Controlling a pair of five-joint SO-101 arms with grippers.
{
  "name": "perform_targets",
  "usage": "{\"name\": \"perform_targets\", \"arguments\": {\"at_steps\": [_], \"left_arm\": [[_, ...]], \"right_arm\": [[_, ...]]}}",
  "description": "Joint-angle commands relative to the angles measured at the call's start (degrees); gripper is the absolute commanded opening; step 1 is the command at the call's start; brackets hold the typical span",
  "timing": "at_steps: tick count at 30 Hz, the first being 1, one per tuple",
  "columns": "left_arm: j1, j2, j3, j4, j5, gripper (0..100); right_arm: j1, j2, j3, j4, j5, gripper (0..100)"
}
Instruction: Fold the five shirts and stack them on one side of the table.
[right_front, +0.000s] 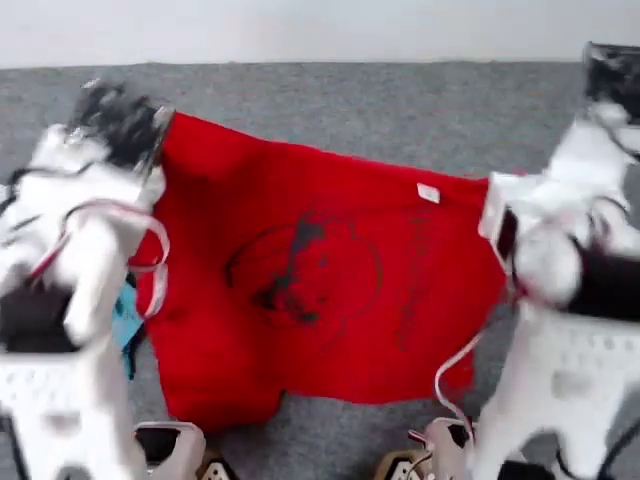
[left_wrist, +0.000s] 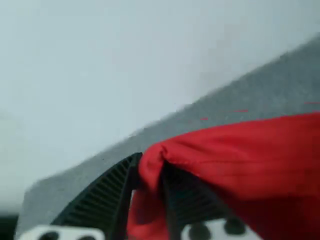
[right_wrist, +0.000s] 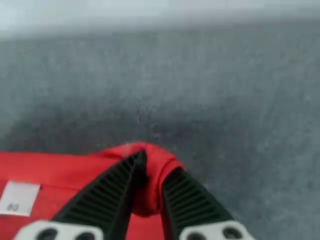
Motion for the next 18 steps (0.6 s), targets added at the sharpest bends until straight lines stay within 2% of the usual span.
{"name": "perform_targets", "arguments": {"at_steps": [1, 6, 14, 18], "left_arm": [[-0.1, 5.1, 5.1, -11.3, -0.6, 1], [-0.4, 14.9, 7.8, -27.1, -0.6, 1], [-0.6, 31.8, 7.6, -48.7, -0.6, 1], [-0.6, 39.1, 5.6, -56.1, -0.6, 1]], "right_arm": [[0.4, 3.9, 7.6, -11.2, -1.4, 0.8], [0.3, 12.0, 13.9, -30.7, -1.4, 0.8], [0.3, 28.7, 14.6, -56.9, -1.0, 0.8], [0.0, 35.1, 14.6, -69.5, -0.8, 0.8]]}}
